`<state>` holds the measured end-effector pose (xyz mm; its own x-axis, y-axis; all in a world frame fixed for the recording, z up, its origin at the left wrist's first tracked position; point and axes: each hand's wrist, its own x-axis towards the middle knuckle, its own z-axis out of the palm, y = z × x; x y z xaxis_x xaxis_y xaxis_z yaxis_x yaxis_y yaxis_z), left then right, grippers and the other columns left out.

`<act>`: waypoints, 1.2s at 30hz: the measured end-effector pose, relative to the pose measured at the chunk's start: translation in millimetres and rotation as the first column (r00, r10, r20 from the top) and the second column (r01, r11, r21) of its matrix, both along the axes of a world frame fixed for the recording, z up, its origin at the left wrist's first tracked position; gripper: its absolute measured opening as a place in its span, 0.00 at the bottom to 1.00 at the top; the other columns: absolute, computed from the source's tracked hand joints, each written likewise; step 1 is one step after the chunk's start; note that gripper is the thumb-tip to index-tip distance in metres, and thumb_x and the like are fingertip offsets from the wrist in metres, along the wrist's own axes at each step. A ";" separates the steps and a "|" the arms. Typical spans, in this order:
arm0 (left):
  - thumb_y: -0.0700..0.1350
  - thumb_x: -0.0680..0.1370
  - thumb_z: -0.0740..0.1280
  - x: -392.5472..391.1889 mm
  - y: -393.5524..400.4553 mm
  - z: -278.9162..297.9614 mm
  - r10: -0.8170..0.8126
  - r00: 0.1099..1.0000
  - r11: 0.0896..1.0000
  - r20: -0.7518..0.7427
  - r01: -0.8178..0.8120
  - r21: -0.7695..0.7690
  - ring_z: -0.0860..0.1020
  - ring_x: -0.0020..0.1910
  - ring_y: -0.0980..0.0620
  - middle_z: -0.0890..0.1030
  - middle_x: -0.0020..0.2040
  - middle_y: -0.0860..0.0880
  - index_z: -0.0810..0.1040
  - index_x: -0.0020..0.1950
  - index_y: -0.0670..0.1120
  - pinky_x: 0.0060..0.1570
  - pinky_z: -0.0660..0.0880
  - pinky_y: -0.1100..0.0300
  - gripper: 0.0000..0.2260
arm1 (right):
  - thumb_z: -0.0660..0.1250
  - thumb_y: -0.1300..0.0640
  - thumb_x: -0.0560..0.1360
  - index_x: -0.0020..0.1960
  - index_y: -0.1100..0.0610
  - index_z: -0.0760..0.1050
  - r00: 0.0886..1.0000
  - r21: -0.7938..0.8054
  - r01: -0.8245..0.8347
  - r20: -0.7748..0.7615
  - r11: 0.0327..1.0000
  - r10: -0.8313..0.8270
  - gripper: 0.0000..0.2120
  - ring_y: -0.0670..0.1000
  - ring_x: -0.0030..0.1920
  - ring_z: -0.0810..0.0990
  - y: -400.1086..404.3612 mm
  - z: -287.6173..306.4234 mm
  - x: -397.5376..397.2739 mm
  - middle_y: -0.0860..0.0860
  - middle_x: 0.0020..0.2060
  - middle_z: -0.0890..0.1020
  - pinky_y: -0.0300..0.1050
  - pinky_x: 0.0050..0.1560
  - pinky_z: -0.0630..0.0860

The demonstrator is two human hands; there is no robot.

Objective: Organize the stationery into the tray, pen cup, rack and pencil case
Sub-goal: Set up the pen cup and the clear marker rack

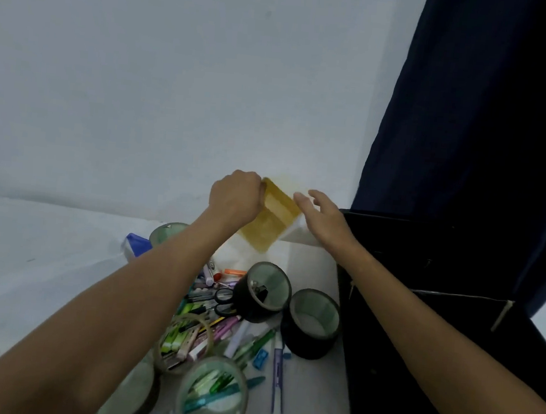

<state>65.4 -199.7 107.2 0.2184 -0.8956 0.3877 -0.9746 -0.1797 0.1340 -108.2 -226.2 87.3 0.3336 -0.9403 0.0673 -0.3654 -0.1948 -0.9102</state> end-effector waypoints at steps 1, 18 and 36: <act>0.49 0.81 0.55 -6.5 -4.4 -0.5 0.011 0.998 1.000 -0.059 -0.011 0.001 0.75 0.37 0.42 0.74 0.38 0.45 0.71 0.40 0.42 0.37 0.68 0.56 0.14 | 0.59 0.35 0.75 0.74 0.52 0.62 1.000 0.037 0.026 0.016 0.999 -0.027 0.33 0.52 0.67 0.71 -3.9 2.4 -3.9 0.52 0.70 0.68 0.52 0.68 0.69; 0.51 0.78 0.63 -5.2 -45.2 -24.6 0.071 0.866 0.979 -0.495 0.035 0.200 0.76 0.29 0.46 0.80 0.33 0.40 0.74 0.36 0.40 0.38 0.78 0.55 0.17 | 0.61 0.64 0.74 0.51 0.61 0.78 0.984 -0.059 0.025 -0.174 0.998 -0.035 0.09 0.48 0.33 0.77 -34.8 -23.0 -6.6 0.51 0.34 0.78 0.38 0.34 0.75; 0.46 0.80 0.63 1.3 -44.1 -48.2 0.038 0.852 0.944 -0.522 0.141 0.297 0.78 0.59 0.41 0.77 0.64 0.42 0.71 0.70 0.42 0.62 0.73 0.50 0.19 | 0.61 0.66 0.75 0.58 0.65 0.77 0.947 -0.114 0.060 -0.307 0.992 -0.092 0.13 0.56 0.52 0.78 -50.3 -41.3 1.7 0.59 0.52 0.80 0.45 0.51 0.77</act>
